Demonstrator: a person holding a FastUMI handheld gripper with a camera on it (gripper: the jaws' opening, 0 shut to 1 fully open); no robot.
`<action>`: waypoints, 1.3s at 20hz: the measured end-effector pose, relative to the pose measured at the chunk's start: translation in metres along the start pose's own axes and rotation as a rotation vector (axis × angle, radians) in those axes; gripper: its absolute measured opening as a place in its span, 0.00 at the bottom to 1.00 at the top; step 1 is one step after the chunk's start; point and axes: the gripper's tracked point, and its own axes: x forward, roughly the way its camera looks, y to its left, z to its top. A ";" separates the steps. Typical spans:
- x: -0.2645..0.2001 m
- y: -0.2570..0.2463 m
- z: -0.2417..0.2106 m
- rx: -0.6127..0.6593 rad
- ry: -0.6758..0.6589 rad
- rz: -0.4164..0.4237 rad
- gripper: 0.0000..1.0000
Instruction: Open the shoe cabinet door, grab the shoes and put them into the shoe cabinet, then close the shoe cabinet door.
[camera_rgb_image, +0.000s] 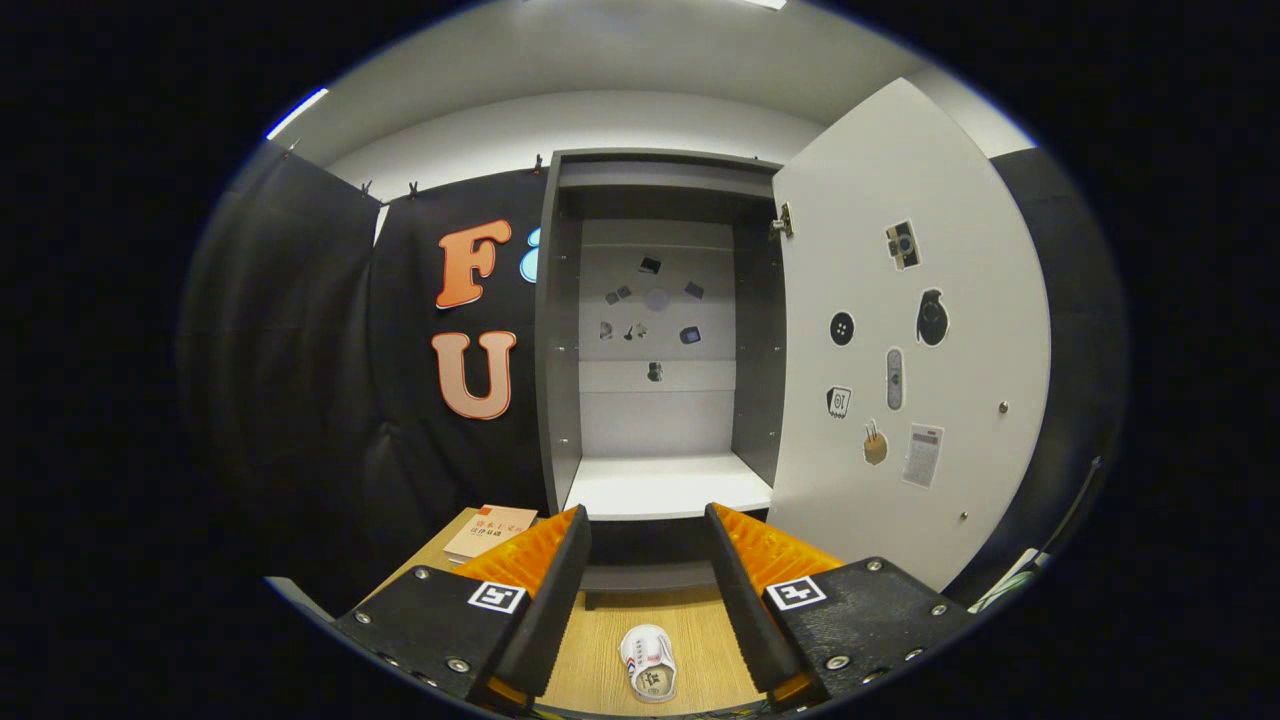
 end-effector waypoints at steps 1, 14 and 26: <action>0.001 0.001 -0.007 0.002 0.015 0.003 0.73; 0.024 0.001 -0.121 0.048 0.220 0.010 0.75; 0.047 0.010 -0.295 0.065 0.518 0.029 0.75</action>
